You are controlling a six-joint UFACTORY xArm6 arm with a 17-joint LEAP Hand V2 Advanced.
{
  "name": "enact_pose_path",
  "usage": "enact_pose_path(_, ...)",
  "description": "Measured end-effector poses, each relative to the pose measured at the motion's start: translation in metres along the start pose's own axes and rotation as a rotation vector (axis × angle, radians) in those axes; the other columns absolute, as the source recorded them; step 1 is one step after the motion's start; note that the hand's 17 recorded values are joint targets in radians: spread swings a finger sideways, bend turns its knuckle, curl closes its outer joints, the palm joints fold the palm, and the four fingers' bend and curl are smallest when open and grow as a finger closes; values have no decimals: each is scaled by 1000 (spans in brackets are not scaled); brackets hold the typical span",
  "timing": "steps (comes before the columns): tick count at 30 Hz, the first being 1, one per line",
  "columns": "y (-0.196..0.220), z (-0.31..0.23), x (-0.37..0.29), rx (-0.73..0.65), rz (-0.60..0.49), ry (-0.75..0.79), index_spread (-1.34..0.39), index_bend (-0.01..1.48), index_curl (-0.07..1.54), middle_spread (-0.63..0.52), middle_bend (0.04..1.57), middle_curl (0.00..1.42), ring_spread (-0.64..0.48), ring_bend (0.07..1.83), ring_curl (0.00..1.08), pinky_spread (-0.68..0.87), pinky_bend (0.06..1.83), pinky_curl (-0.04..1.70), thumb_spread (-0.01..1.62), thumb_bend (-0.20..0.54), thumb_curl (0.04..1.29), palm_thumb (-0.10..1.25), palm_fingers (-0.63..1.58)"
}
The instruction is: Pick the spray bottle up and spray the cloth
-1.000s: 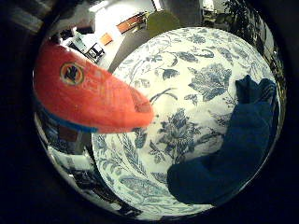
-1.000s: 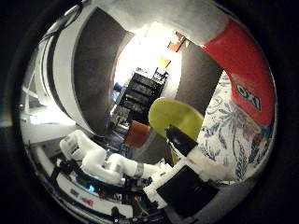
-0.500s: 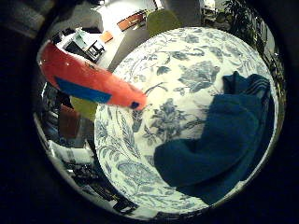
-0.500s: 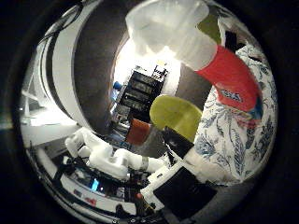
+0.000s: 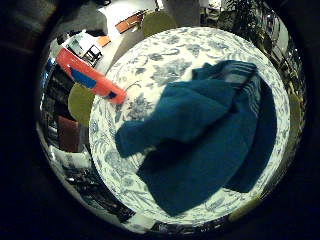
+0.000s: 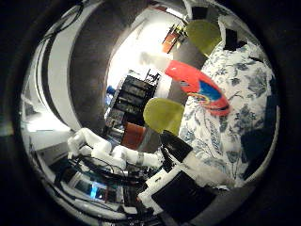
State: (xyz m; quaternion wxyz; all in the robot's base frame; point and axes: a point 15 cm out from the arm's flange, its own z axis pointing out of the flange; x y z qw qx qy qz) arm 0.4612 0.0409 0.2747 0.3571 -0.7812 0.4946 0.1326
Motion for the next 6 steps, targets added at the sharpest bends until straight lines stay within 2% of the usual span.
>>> enact_pose_path(6, 14, -35, 16, 20, 22, 26, -202, 191, 397, -51, 661, 501, -127, 986, 523, -100, 1092, 578, 967, -28, 331, 609, 142)
